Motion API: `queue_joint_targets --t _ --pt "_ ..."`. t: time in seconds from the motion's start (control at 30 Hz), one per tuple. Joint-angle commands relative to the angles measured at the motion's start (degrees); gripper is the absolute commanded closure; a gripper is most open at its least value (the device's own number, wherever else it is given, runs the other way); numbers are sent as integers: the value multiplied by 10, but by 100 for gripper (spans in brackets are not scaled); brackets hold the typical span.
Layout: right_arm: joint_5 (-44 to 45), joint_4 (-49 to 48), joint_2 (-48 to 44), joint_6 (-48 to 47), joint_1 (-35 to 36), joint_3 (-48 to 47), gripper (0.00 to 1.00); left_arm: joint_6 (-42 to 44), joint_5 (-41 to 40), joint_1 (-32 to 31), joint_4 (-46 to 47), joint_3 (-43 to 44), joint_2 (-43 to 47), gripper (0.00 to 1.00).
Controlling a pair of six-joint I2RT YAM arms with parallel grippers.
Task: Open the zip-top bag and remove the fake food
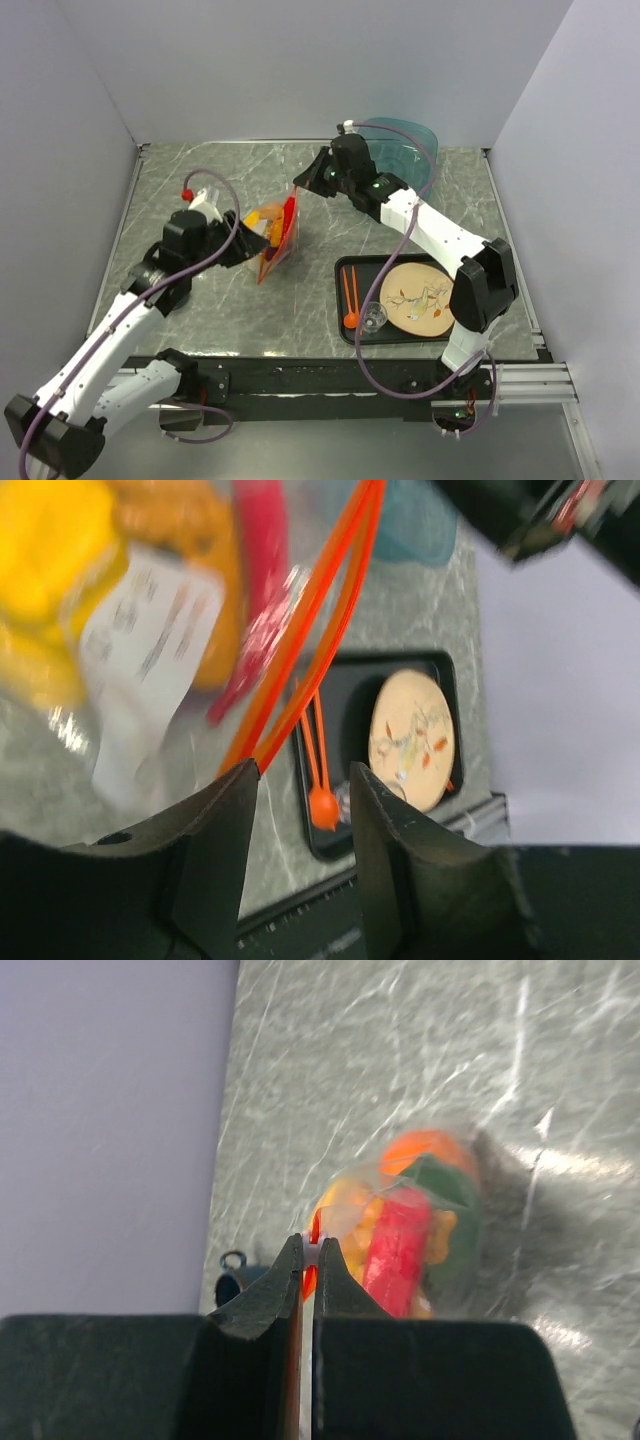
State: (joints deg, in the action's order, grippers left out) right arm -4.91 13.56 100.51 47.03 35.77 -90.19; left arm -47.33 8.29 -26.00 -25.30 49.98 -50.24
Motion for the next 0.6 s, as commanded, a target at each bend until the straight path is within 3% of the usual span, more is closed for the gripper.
queue_joint_targets --t 0.0,0.23,0.57 --pt "16 12 -23 -9 18 -46 100 75 -56 -9 -5 83 -68 52" --pt "19 23 -18 -18 26 -63 100 141 -168 -59 -59 173 -157 50" --pt "13 27 -9 -27 26 -75 100 161 -276 -82 -89 179 -183 51"
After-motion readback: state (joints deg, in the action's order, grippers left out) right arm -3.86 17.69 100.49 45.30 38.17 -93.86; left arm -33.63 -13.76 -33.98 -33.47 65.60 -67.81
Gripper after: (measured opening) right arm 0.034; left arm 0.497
